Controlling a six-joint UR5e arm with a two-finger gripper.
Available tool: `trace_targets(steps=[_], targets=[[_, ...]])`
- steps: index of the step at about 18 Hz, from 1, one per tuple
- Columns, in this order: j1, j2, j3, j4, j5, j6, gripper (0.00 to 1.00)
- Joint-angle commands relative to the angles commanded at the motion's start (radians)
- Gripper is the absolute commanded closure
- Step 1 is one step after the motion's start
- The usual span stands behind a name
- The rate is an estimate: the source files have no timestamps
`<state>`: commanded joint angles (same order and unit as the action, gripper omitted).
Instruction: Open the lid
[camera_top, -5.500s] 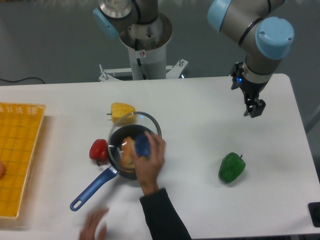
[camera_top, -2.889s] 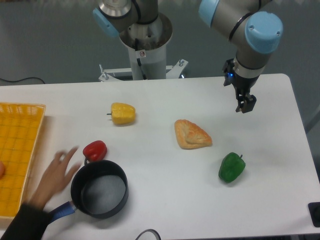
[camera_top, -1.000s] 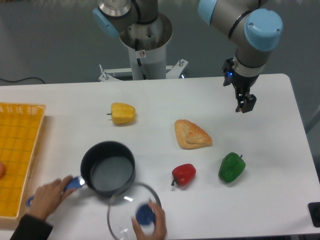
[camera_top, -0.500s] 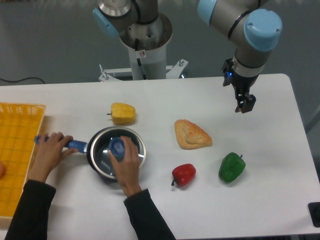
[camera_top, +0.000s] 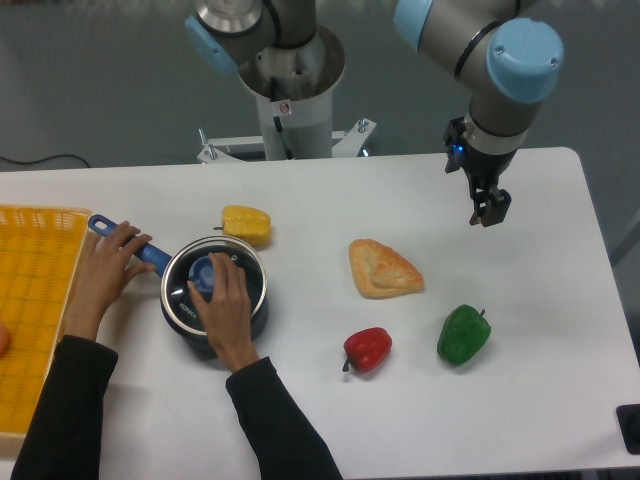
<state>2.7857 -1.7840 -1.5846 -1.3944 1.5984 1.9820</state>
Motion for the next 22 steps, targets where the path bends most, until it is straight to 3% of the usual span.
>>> trace_targets(steps=[22], targets=[[-0.035,-0.002,-0.003,0.006,0.002,-0.074,0.00]])
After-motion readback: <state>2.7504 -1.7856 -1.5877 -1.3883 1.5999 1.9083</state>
